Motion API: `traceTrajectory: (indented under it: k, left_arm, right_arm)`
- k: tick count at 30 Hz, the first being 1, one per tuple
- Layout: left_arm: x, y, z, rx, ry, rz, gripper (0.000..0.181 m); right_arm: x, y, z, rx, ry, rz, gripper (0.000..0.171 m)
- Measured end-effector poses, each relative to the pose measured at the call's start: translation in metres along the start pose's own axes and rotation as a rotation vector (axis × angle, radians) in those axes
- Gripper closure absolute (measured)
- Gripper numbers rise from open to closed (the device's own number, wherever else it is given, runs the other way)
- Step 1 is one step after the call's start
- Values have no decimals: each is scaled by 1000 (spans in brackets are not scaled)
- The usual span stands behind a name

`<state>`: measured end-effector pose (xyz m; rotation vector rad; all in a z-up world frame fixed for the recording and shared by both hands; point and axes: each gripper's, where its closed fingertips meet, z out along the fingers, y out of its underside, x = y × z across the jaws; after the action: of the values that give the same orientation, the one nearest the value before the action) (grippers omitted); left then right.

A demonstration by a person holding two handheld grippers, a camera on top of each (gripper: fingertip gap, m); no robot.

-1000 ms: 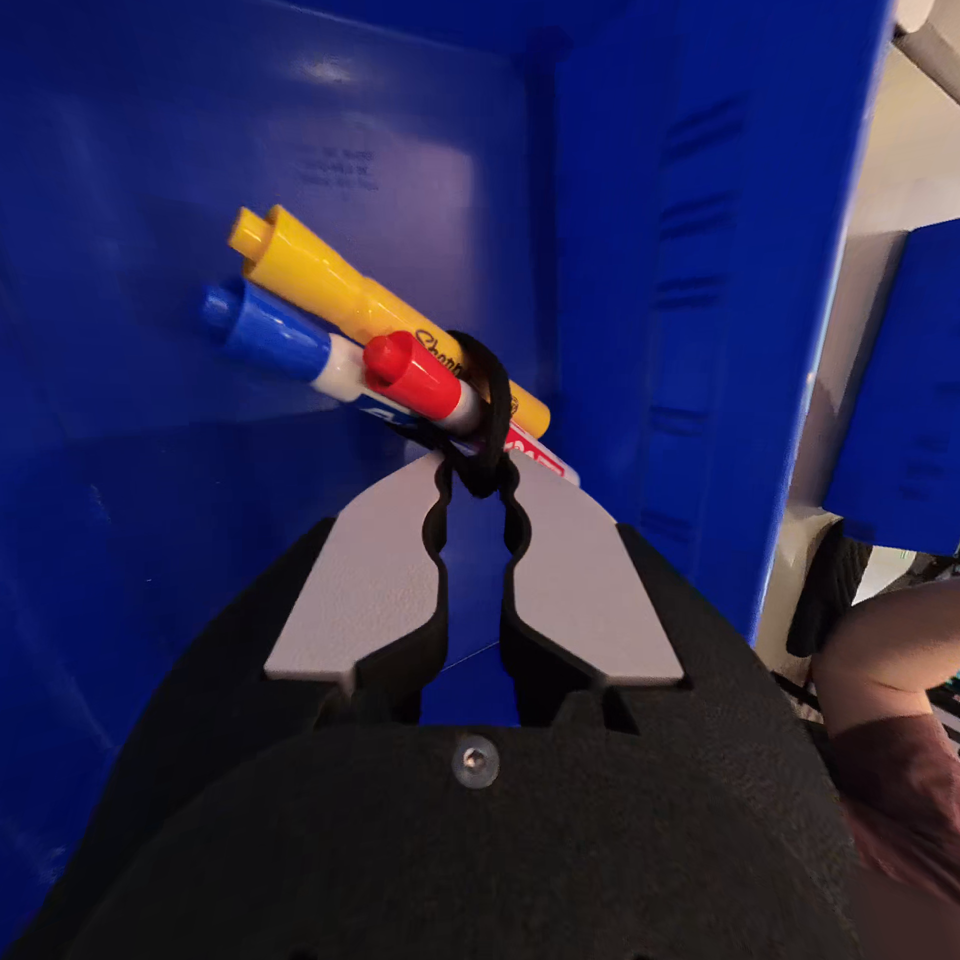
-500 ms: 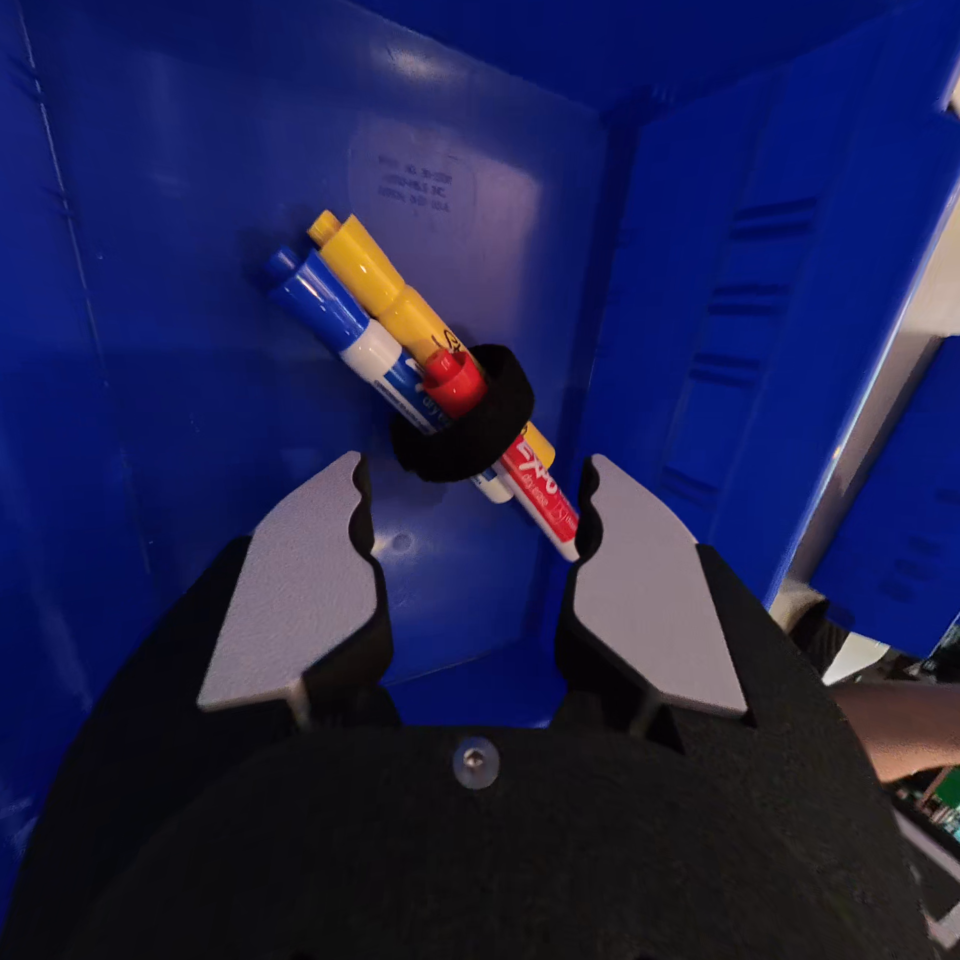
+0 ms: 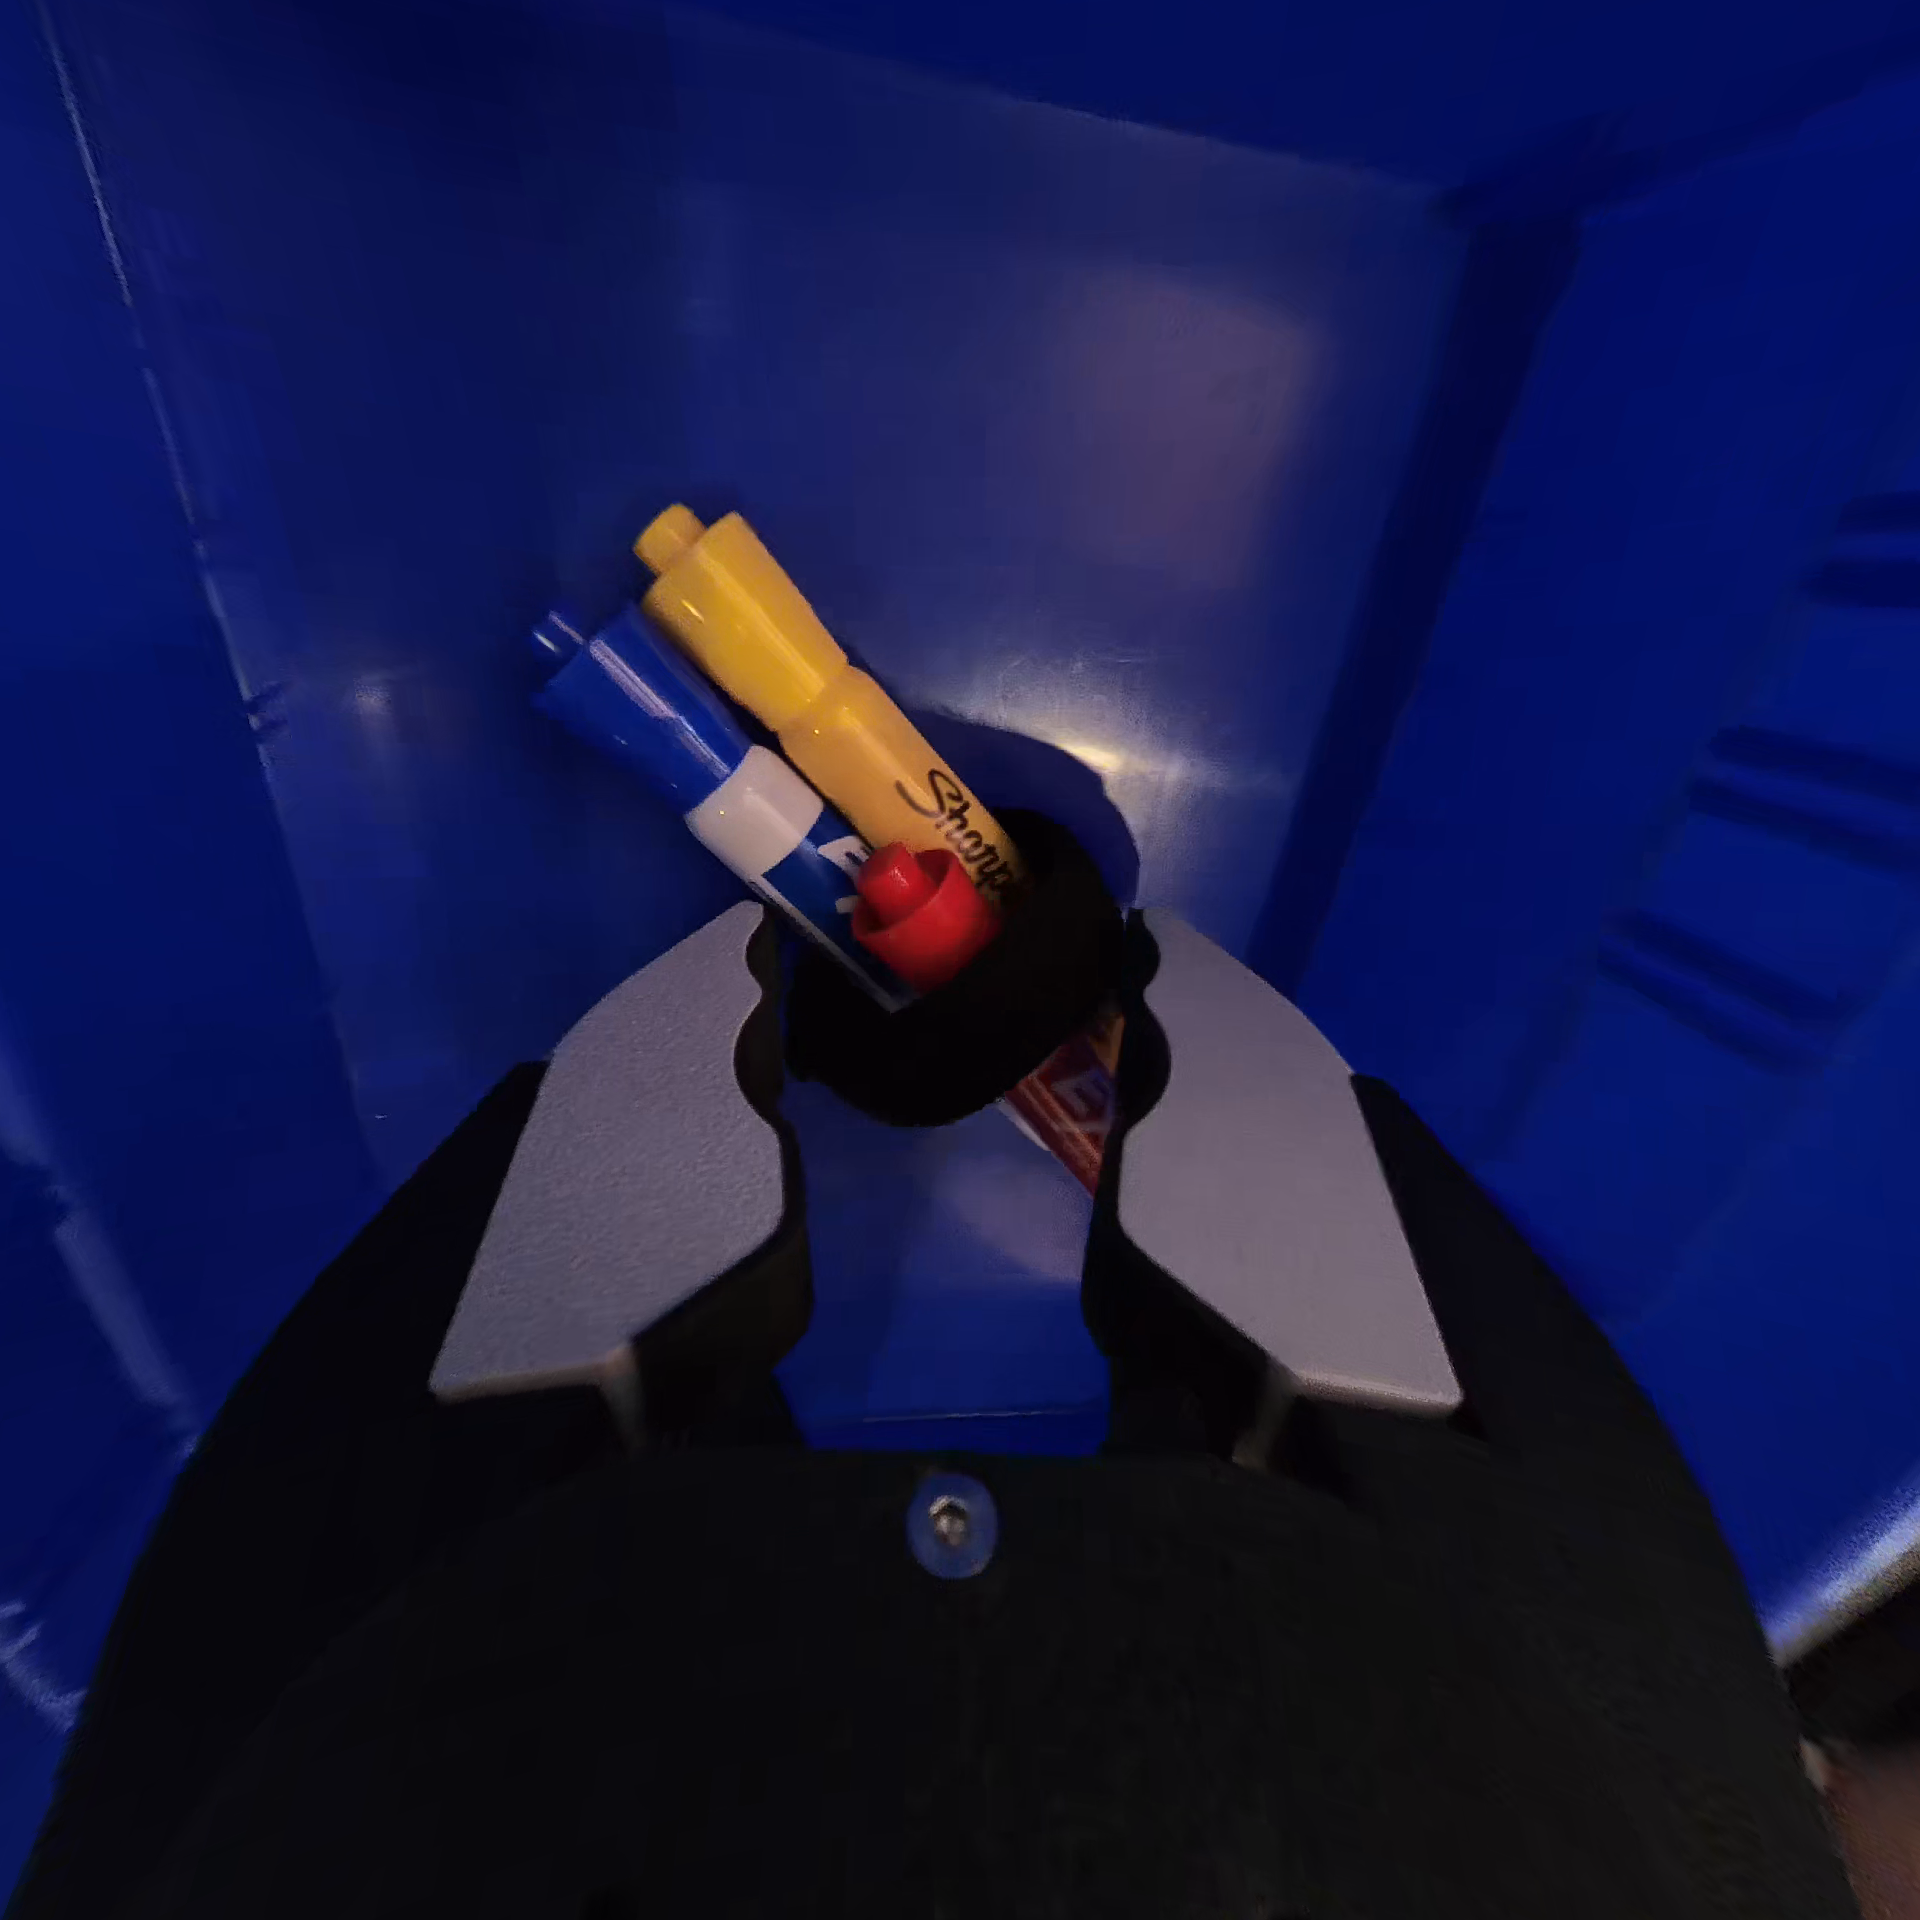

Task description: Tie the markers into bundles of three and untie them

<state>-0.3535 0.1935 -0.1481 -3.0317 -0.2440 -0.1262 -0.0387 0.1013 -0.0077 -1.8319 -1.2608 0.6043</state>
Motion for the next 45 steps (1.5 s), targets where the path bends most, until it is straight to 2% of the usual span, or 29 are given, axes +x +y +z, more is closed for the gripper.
traceTrajectory:
  k: [3, 7, 12, 18, 23, 29, 33, 37, 41, 45]
  left_arm:
    - [-3, 2, 3, -45, -106, 87, 125]
    - [-5, 1, 2, -54, -93, 123, 139]
    - [-8, 3, 0, -47, -34, 156, 141]
    - [-10, 8, -2, -57, -34, 219, 142]
    - [-7, 12, -3, -31, 10, 193, 138]
    - [-4, 27, -8, -45, 93, 169, 107]
    - [-13, 28, -19, 6, 85, 191, 106]
    - [-11, 33, -41, 75, 182, 151, 103]
    - [-1, 64, -57, 87, 263, 171, 106]
    - [6, 96, -44, 39, 246, 209, 114]
  right_arm:
    - [0, -2, -2, 7, 0, -2, 127]
    - [2, -3, -7, 10, 16, -12, 127]
    - [4, -8, -14, 39, 17, -6, 128]
    - [8, -9, -19, 56, 20, 5, 128]
    - [10, -8, -20, 54, 22, 11, 128]
    - [10, -6, -16, 44, 17, 11, 128]
    - [9, -3, -13, 30, 17, 4, 128]
    - [10, -2, -11, 25, 19, 6, 128]
    - [12, -1, -12, 25, 23, 8, 128]
    - [13, -4, -12, 33, 23, 13, 128]
